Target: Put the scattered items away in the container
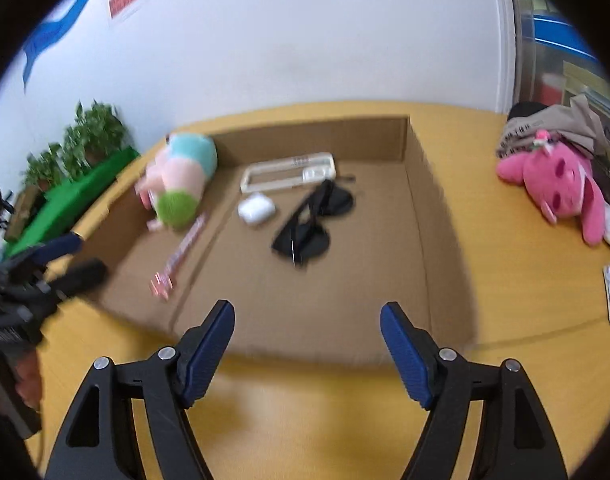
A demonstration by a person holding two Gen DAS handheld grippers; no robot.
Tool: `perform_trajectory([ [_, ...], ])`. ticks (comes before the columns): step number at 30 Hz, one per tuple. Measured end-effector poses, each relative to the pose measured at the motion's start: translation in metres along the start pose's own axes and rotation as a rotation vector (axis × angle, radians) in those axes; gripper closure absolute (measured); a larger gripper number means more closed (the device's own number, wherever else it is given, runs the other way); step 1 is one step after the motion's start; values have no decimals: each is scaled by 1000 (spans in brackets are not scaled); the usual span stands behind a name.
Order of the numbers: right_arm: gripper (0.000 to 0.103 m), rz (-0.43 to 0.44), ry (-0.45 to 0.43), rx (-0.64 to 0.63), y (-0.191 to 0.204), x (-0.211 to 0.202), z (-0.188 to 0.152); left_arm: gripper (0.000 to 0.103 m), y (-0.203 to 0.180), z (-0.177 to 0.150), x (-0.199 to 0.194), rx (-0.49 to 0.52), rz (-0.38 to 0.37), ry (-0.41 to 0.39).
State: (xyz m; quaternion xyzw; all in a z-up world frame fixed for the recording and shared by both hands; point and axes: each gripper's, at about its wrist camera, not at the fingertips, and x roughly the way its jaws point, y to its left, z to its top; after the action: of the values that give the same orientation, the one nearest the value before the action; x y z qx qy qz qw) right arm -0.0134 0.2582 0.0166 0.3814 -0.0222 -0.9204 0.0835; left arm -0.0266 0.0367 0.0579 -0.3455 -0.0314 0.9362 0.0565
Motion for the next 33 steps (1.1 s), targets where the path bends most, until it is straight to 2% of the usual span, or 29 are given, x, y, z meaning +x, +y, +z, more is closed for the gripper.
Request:
perform_trajectory([
  [2,27,-63,-66,-54,12,1,-9,1,8,-11,-1,-19,44,-39],
  [4,26,-66,-106,-50,16,4,-11,1,14,-21,7,-31,76,-50],
  [6,24,-64,-140,-39,16,11,-15,1,18,-28,13,-26,76,-57],
  [9,22,-90,-192,-37,17,14,-19,1,16,-35,15,22,94,-114],
  [14,19,-118,-281,-38,20,16,-26,0,15,-42,13,39,99,-202],
  [16,19,-118,-287,-35,20,15,-26,0,15,-45,10,43,101,-230],
  [33,15,-116,-281,-45,22,16,-26,0,12,-47,7,29,121,-224],
])
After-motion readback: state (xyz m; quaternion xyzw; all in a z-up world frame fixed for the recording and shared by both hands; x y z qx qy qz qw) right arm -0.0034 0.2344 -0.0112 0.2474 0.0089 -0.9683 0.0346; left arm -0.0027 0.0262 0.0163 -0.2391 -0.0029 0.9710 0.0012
